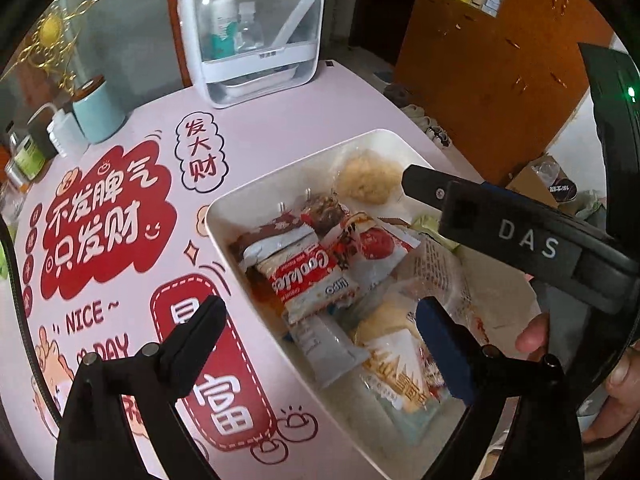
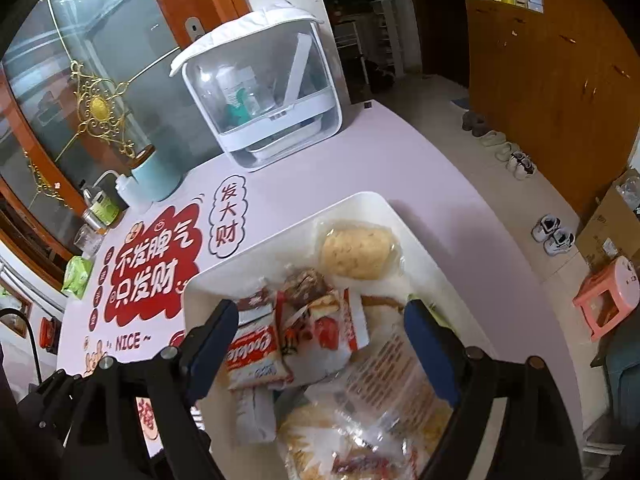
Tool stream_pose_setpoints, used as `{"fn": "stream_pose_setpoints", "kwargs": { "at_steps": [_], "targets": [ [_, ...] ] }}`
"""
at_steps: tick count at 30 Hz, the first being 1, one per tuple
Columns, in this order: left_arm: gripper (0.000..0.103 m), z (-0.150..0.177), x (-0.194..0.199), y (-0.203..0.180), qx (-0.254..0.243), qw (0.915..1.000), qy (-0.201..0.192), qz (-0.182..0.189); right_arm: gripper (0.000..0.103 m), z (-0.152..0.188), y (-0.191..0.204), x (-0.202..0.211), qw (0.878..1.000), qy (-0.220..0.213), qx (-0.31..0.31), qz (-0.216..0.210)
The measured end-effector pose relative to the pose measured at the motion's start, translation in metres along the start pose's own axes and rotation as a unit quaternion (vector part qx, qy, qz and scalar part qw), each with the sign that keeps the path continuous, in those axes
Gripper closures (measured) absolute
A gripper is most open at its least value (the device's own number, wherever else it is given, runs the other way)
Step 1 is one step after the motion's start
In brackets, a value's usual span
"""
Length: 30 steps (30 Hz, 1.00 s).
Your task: Organize snacks
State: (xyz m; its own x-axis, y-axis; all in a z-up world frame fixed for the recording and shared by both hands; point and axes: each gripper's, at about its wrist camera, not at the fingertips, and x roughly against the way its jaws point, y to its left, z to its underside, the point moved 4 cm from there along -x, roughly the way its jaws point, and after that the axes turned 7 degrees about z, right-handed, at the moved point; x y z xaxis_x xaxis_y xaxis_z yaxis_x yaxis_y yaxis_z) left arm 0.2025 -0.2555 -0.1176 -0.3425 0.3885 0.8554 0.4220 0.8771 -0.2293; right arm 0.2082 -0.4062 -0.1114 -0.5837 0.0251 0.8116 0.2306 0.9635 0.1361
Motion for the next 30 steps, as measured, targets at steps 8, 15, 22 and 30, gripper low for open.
{"fn": "stream_pose_setpoints", "kwargs": {
  "at_steps": [8, 15, 22, 30],
  "targets": [
    [0.008, 0.024, 0.033, 0.001, 0.013, 0.9997, -0.016, -0.009, 0.017, 0.023, 0.009, 0.025, 1.0, -0.005, 0.007, -0.006],
    [0.008, 0.052, 0.067, 0.009, 0.023, 0.9989, -0.028, -0.028, 0.017, 0.057, 0.022, 0.075, 1.0, -0.026, 0.014, 0.01],
    [0.008, 0.088, 0.125, 0.033, 0.044, 0.9937, -0.067, -0.078, 0.017, 0.096, 0.055, 0.133, 0.997, -0.057, 0.046, 0.019],
    [0.008, 0.126, 0.178, 0.056, 0.068, 0.9874, -0.09, -0.111, 0.017, 0.133, 0.078, 0.166, 0.997, -0.054, 0.046, 0.013]
  ]
}}
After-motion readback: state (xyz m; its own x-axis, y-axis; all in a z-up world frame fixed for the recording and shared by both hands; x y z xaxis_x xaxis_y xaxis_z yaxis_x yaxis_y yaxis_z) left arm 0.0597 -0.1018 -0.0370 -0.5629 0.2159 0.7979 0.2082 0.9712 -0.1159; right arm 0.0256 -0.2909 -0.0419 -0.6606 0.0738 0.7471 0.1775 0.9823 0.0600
